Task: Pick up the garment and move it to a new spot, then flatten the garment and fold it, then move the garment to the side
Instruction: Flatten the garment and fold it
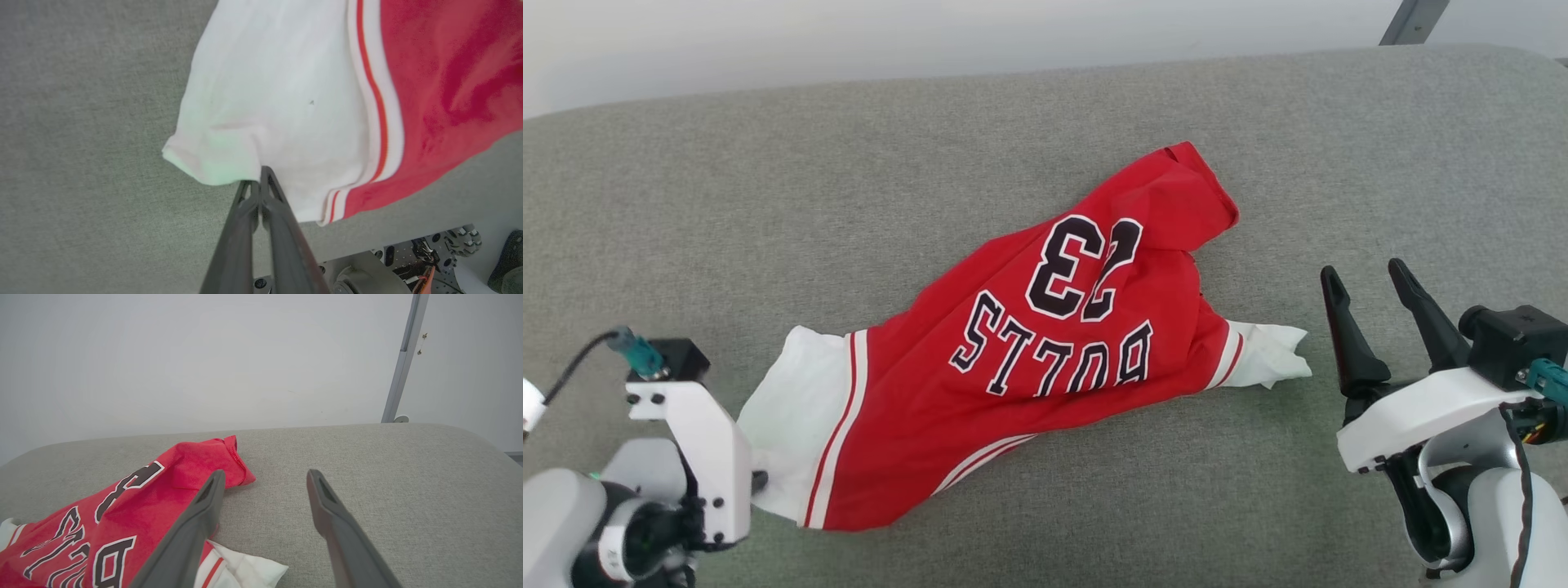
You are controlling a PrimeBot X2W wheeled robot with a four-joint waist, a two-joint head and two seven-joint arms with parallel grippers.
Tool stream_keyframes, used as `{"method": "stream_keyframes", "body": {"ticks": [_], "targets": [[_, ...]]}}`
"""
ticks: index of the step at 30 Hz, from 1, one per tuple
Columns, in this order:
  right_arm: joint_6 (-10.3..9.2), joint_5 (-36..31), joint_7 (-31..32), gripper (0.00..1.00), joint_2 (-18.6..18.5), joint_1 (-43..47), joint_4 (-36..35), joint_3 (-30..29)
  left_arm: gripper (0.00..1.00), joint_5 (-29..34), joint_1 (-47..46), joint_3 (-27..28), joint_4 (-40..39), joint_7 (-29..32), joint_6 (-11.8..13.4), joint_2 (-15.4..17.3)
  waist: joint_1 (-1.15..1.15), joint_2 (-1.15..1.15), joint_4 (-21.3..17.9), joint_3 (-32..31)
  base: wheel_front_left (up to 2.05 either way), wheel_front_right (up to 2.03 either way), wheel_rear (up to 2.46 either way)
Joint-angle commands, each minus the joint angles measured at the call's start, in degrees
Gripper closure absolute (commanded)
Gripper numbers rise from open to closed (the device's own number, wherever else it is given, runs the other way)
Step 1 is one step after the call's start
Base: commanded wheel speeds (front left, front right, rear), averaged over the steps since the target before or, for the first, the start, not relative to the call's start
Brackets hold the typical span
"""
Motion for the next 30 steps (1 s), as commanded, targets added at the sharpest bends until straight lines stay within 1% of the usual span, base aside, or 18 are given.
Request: {"method": "stream_keyframes", "body": {"ticks": [1, 7, 9, 11, 12, 15, 23, 27, 29, 30], "targets": [[0.0, 0.3, -0.4, 0.0, 0.2, -0.2, 0.0, 0.2, 0.0, 0.4, -0.8, 0.3, -0.4, -0.3, -0.3, 0.4, 0.0, 0.0, -0.2, 0.0, 0.0, 0.0, 0.0], [0.0, 1.0, -0.7, 0.0, 0.3, -0.2, 0.3, 0.5, 0.0, 0.6, -4.0, 1.3, -1.0, 1.7, -0.3, 2.3, 0.0, 0.0, -0.8, 0.4, 0.0, 0.0, 0.0], [0.0, 1.2, -1.0, 0.0, 0.3, -0.2, 0.2, 0.5, 0.0, 0.9, -5.2, 1.2, -0.4, 2.3, -0.6, 2.8, 0.0, 0.0, -1.1, 0.6, 0.0, 0.0, 0.0], [0.0, 1.5, -1.1, 0.0, 0.4, -0.2, 0.2, 0.6, 0.0, 1.0, -6.5, 1.1, 0.4, 2.8, -1.5, 2.9, 0.0, 0.0, -1.5, 1.0, 0.0, 0.0, 0.0], [0.0, 1.7, -1.0, 0.0, 0.3, -0.1, 0.2, 0.6, 0.0, 1.1, -7.6, 0.8, 1.6, 3.0, -2.4, 2.8, 0.0, 0.0, -1.8, 1.4, 0.0, 0.0, 0.0], [0.0, 1.9, -0.7, 0.0, 0.2, 0.0, 0.1, 0.5, 0.0, 0.9, -9.3, 0.8, 4.9, 3.0, -3.2, 2.1, 0.0, 0.0, -2.4, 2.0, 0.0, 0.0, 0.0], [0.0, 2.5, 0.3, 0.0, -0.1, 0.2, -0.1, 1.0, 0.0, 1.3, -12.3, -1.0, 13.7, 4.5, -4.6, -0.2, 0.0, 0.0, -3.9, 3.0, 0.0, 0.0, 0.0], [0.0, 2.8, 1.1, 0.0, -0.2, 0.6, 0.0, 1.1, 0.0, 1.8, -12.2, -1.8, 17.6, 3.5, -5.3, -1.3, 0.0, 0.0, -4.3, 3.2, 0.0, 0.0, 0.0], [0.0, 2.9, 1.4, 0.0, -0.3, 0.7, -0.1, 1.1, 0.0, 0.9, -11.7, -1.9, 19.6, 3.0, -5.8, -2.3, 0.0, 0.0, -4.4, 3.3, 0.0, 0.0, 0.0], [0.0, 2.9, 1.5, 0.0, -0.4, 0.8, -0.1, 1.1, 0.2, 0.7, -11.6, -1.9, 20.6, 2.7, -6.1, -2.6, 0.0, 0.0, -4.5, 3.3, 0.0, 0.0, 0.0]]}}
